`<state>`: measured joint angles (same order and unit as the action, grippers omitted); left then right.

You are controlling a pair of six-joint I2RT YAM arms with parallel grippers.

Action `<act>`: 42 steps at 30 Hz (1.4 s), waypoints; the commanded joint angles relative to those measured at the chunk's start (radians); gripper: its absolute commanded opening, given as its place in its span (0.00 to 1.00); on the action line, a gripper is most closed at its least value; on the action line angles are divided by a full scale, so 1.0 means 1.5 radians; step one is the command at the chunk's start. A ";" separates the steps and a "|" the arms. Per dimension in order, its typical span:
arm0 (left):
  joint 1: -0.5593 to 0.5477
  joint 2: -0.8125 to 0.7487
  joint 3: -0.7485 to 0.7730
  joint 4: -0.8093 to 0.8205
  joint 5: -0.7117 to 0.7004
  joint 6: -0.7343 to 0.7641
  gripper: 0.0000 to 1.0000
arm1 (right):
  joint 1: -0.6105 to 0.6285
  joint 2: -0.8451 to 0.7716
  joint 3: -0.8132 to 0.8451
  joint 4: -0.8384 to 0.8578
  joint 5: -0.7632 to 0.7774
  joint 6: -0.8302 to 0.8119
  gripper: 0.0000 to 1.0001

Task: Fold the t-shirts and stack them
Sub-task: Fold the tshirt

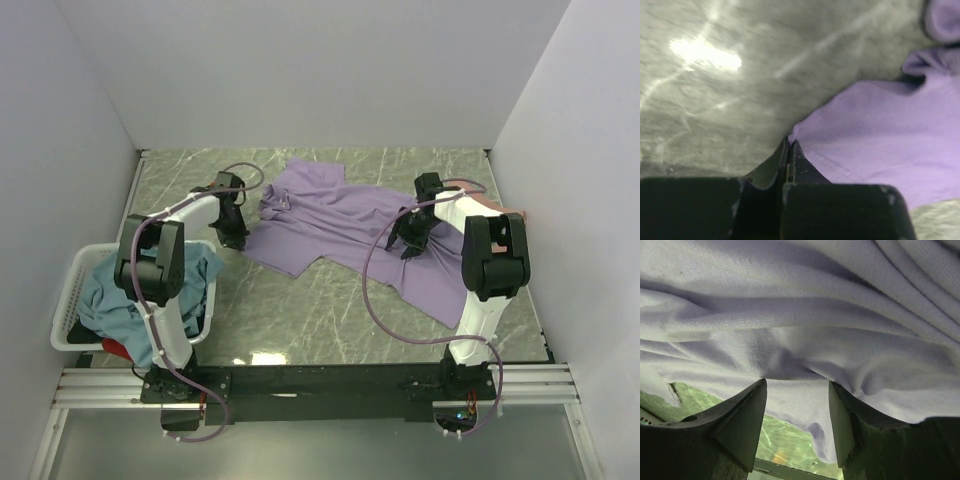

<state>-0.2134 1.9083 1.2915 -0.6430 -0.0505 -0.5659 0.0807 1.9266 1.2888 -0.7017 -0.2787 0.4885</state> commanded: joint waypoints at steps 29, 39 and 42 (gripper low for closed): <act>0.166 -0.009 0.146 -0.010 0.168 0.058 0.00 | 0.092 -0.294 -0.199 -0.063 0.092 0.056 0.64; 0.199 0.001 0.145 0.001 0.194 0.102 0.00 | 0.087 -0.471 -0.424 -0.051 0.114 0.162 0.64; 0.209 0.009 0.153 0.005 0.205 0.105 0.00 | 0.088 -0.506 -0.456 -0.066 0.129 0.188 0.63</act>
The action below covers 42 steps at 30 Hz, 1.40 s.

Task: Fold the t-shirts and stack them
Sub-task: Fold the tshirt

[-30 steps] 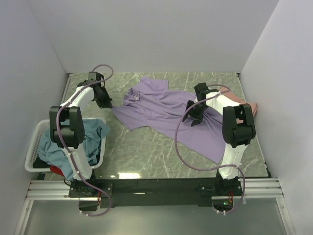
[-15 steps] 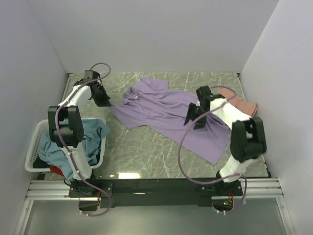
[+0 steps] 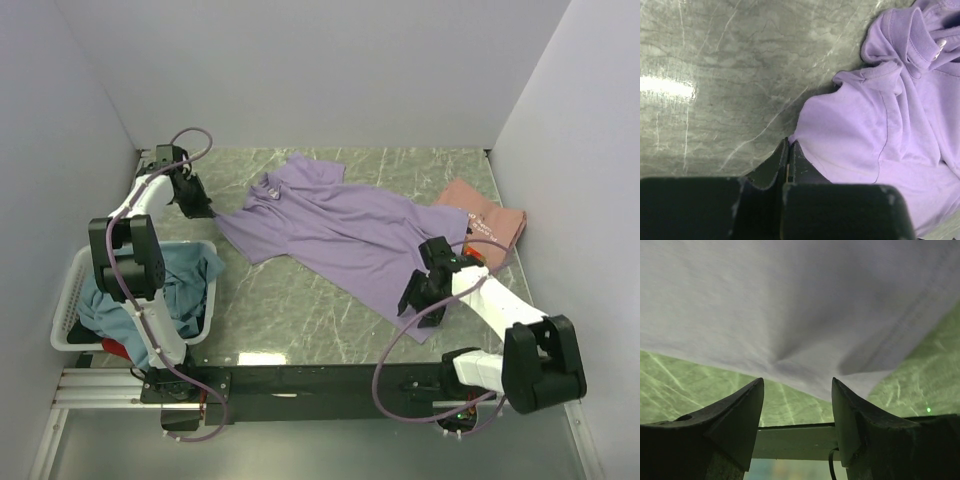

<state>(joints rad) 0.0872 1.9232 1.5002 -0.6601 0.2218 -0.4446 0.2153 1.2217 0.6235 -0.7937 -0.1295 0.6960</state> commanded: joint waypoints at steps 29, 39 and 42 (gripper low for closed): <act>0.012 -0.016 0.030 0.028 0.104 0.005 0.00 | 0.081 -0.166 -0.071 -0.128 0.150 0.267 0.47; 0.012 -0.011 0.016 0.037 0.128 -0.002 0.00 | 0.092 -0.084 -0.088 -0.089 0.147 0.273 0.42; 0.012 -0.007 0.024 0.035 0.129 -0.003 0.01 | 0.101 -0.069 -0.084 -0.089 0.156 0.276 0.42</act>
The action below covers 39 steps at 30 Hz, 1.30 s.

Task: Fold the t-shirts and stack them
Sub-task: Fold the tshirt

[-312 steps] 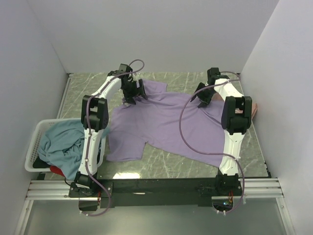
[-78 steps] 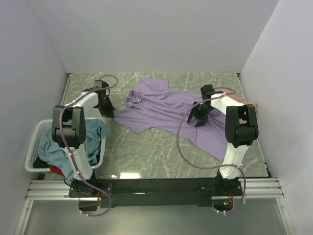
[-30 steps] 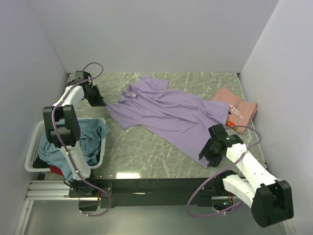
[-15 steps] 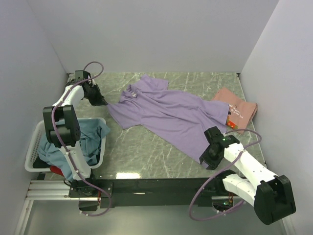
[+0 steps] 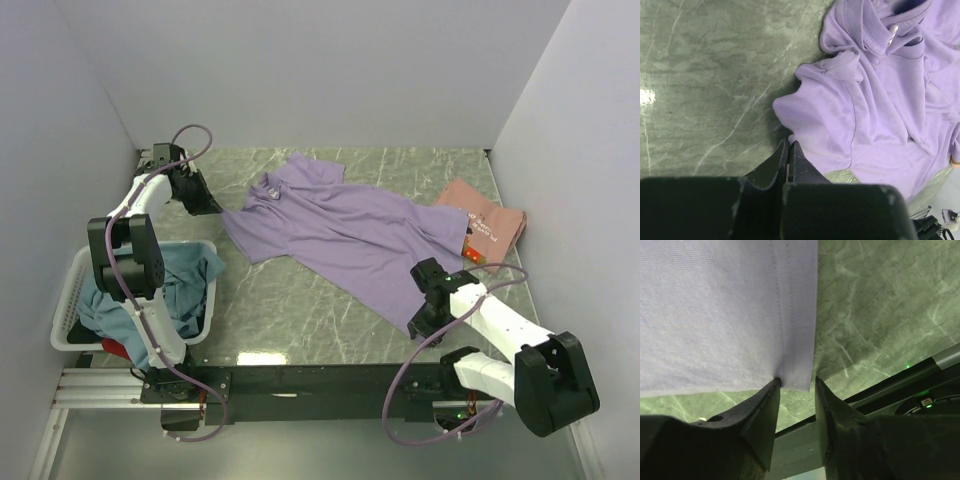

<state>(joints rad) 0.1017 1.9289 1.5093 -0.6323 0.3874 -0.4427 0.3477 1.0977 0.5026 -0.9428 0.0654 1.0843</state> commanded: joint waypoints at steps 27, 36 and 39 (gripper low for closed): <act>-0.050 -0.208 -0.036 0.021 0.035 -0.125 0.00 | 0.016 -0.008 0.189 -0.211 -0.026 -0.156 0.00; -0.048 -0.349 -0.080 -0.084 -0.008 -0.136 0.00 | 0.018 -0.002 0.206 -0.268 -0.029 -0.217 0.00; -0.048 -0.382 -0.075 -0.133 -0.022 -0.133 0.00 | 0.017 -0.002 0.199 -0.276 -0.033 -0.231 0.00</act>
<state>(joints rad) 0.0257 1.4162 1.3945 -0.7406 0.3939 -0.6369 0.3672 1.1023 0.7723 -1.2919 0.0135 0.7792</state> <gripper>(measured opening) 0.015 0.010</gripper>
